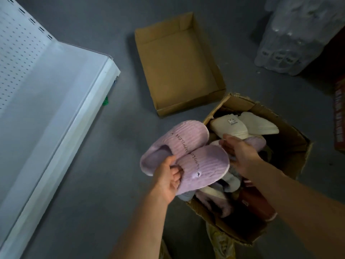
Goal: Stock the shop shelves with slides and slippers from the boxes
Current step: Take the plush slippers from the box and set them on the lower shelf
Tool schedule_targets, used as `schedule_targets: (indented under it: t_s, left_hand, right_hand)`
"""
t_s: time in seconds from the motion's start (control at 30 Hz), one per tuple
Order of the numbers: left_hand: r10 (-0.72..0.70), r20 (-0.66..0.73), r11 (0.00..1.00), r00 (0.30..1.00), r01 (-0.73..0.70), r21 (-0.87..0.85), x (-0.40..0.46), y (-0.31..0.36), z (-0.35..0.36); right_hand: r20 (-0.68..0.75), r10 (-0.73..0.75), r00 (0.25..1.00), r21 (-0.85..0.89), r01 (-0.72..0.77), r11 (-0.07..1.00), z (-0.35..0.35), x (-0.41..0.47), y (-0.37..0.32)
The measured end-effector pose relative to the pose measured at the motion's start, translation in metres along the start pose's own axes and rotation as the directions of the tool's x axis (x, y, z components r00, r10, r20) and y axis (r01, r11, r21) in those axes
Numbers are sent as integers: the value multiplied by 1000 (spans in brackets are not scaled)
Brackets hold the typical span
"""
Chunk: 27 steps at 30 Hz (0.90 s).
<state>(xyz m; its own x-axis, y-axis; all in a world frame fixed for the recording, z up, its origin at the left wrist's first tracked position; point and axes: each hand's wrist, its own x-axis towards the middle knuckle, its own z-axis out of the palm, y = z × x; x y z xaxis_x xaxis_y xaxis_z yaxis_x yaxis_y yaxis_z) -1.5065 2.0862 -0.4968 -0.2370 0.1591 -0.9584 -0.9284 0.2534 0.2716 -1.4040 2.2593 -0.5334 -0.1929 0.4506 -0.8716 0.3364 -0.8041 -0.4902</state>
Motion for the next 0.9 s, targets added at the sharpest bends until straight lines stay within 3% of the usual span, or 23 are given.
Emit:
schedule_targets:
  t_s: [0.1,0.33,0.63,0.9]
  left_hand:
    - [24,10,974,1000,-21,-224,-25,2,-12]
    - [80,15,847,997,-60,-528,-71,1,-46]
    - [202,-75,708,976,-199,-678,-117,0,-122]
    - [229,-181,645,956,-289,-708,-188,-15,-243]
  right_hand:
    - [157,-43,987,-237,80,968,26,-17,-18]
    - [316,-103,943,-343,215,915,86,-55,-33]
    - [501,-71,863,-414,311,855,163,-119,-10]
    - [593,4,805,-524,382,762,239,-221,60]
